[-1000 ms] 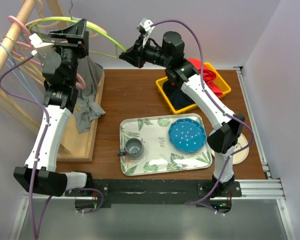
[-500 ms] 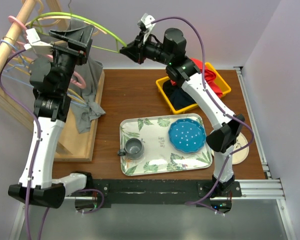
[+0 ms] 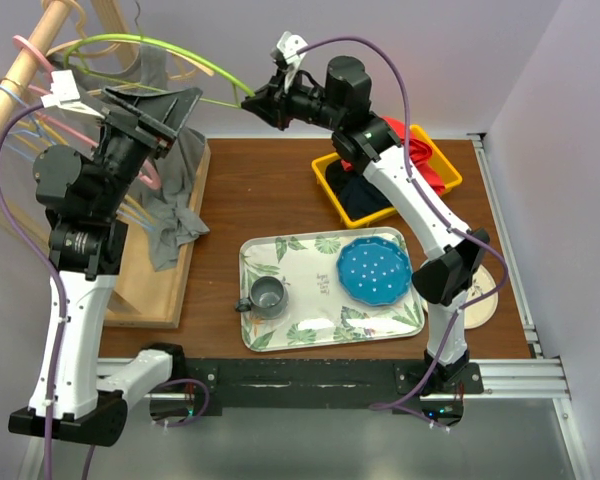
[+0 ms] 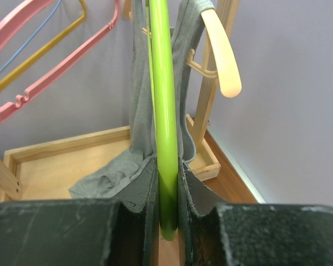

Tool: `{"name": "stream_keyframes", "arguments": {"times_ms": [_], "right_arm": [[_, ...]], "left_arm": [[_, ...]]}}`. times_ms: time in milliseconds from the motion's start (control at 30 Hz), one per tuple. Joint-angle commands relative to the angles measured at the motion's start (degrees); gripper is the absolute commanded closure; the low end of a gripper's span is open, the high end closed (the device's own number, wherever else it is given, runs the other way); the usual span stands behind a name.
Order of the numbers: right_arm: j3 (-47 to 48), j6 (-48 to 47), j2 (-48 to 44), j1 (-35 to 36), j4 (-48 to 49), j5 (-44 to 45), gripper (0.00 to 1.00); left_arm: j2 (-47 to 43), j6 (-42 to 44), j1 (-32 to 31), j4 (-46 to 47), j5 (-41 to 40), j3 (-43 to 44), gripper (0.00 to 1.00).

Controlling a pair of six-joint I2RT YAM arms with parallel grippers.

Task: Remove the tank top from the hanger
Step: Place the hanger at the clothesline.

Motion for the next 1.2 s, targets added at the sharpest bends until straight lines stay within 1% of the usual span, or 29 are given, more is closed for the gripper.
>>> {"name": "stream_keyframes", "arguments": {"times_ms": [0, 133, 300, 400, 500, 667, 800, 933, 1167], "right_arm": [[0.1, -2.9, -4.1, 0.1, 1.8, 1.7, 1.0], [-0.4, -2.8, -5.1, 0.0, 3.1, 1.5, 1.0], [0.5, -3.0, -5.2, -0.1, 2.2, 0.7, 1.0], [1.5, -3.0, -4.9, -0.1, 1.9, 0.3, 1.0], [4.5, -3.1, -3.5, -0.1, -0.3, 0.0, 1.0], [5.1, -4.9, -3.0, 0.2, -2.6, 2.5, 1.0], [6.7, -7.2, -3.0, 0.3, -5.6, 4.6, 1.0], [10.3, -10.0, -1.5, 0.8, -10.7, 6.6, 1.0], [12.0, -9.7, 0.5, 4.1, -10.3, 7.9, 1.0]], "left_arm": [[-3.0, 3.1, 0.3, 4.6, 7.6, -2.6, 0.05], [-1.7, 6.7, 0.3, 3.4, 10.0, -0.3, 0.05], [-0.4, 9.0, 0.3, 2.6, 16.6, 1.8, 0.05], [-2.4, 10.7, 0.2, 1.5, 19.1, -0.4, 0.05], [-5.5, 11.6, 0.2, 3.0, 20.2, -4.5, 0.05], [-7.9, 14.1, -0.5, 3.9, 22.5, -8.6, 0.04], [-8.9, 15.2, -0.8, 4.4, 23.8, -10.3, 0.03], [-10.0, 16.2, -0.9, 3.7, 23.3, -11.6, 0.03], [-11.5, 16.9, -1.0, 4.2, 23.8, -12.4, 0.01]]}}
